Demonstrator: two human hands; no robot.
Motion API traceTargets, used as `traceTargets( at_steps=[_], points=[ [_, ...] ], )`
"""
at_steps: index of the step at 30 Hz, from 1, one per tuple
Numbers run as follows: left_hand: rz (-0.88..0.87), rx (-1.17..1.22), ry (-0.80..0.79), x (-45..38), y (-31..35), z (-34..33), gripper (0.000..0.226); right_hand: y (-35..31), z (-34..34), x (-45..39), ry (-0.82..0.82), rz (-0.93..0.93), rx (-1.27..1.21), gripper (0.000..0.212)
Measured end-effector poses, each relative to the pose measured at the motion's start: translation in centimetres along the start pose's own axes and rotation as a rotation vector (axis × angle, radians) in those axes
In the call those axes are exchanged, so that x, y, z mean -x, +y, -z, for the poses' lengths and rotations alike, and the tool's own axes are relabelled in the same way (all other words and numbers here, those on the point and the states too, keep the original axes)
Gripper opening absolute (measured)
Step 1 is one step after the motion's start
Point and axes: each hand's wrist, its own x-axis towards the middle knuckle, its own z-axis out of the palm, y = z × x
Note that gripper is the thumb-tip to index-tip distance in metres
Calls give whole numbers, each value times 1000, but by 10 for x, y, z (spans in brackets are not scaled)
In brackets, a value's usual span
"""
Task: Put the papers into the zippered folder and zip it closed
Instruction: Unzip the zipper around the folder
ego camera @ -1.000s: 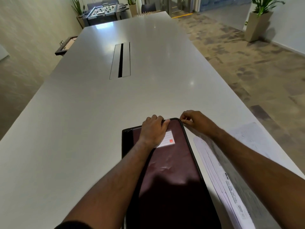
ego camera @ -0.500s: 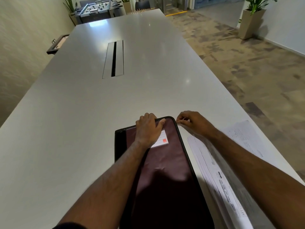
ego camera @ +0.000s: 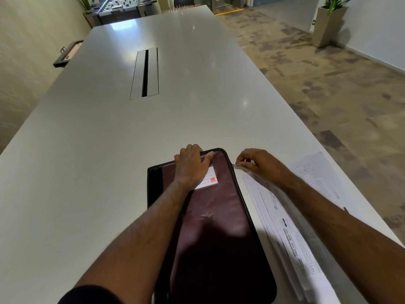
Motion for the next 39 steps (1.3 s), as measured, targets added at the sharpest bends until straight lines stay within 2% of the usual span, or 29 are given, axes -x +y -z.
traceTargets(
  at_steps=[17,39],
  points=[
    [4,-1,-6,3,2,-1,48,-23,3,56,-34,-4,89,14],
    [8,0,-19,1,1,0,47,-52,-5,159,-94,-50,22,17]
  ],
)
